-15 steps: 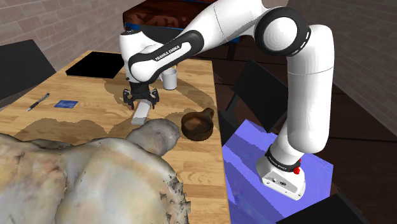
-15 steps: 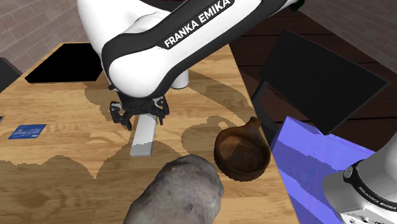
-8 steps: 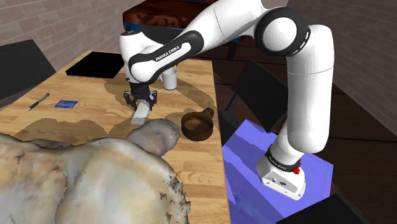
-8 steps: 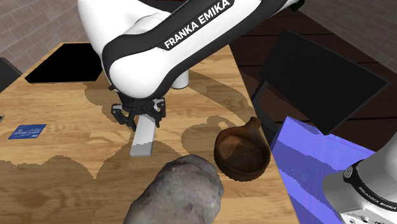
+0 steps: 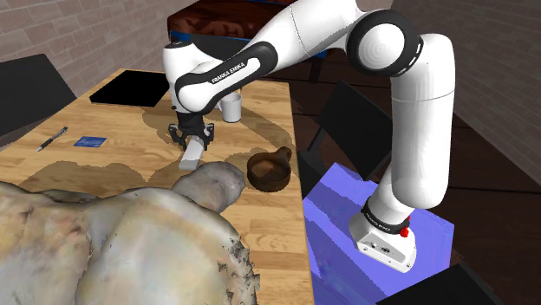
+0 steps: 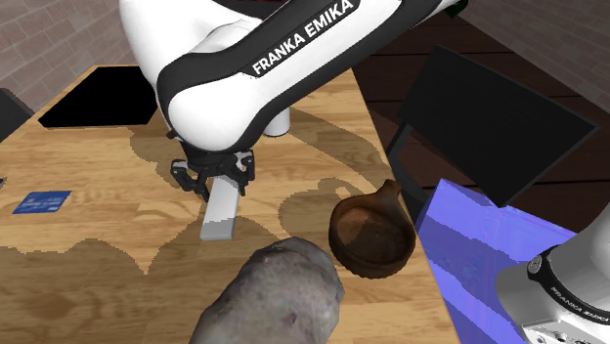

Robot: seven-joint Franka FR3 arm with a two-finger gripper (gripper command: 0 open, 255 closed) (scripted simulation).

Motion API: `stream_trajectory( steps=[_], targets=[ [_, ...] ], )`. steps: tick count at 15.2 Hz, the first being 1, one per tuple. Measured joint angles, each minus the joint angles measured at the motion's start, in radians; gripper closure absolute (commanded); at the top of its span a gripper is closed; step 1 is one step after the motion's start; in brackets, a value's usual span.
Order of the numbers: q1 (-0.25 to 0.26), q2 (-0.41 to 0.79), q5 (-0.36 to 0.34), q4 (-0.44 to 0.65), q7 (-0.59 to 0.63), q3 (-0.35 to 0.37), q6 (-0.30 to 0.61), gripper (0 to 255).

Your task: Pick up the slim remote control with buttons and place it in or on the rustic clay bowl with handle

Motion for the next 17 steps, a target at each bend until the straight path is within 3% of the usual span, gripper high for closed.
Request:
stream_trajectory(
  steps=[17],
  targets=[
    [-0.007, -0.076, 0.03, 0.097, -0.018, 0.014, -0.17, 255]
  ],
)
